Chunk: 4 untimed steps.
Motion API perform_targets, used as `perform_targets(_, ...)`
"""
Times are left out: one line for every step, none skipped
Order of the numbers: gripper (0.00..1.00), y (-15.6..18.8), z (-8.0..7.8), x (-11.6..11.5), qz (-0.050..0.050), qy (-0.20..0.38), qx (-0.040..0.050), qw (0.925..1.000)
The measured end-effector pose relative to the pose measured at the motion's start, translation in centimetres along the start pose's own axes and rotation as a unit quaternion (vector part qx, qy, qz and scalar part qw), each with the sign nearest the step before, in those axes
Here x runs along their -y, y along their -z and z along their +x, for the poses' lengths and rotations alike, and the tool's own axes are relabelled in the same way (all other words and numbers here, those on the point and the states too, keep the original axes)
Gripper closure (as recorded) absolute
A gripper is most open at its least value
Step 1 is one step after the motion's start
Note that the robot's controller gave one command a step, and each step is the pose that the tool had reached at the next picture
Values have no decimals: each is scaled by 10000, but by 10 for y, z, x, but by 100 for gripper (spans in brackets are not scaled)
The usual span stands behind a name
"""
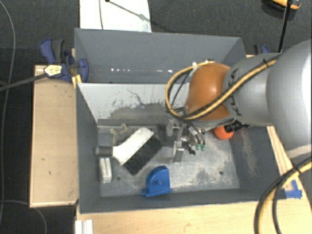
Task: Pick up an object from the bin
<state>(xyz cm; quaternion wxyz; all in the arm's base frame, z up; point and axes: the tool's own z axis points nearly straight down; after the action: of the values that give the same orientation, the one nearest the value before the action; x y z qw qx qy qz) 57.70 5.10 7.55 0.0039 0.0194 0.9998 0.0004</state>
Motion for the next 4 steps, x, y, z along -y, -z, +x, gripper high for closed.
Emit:
perform_targets(0,0,0,0,0,2,0,10000)
perform_targets(0,20,0,6,2,511,-29,9987)
perform_targets(0,69,-11,49,-5,996,4,9950)
perform_targets(0,79,-12,62,0,874,20,9962)
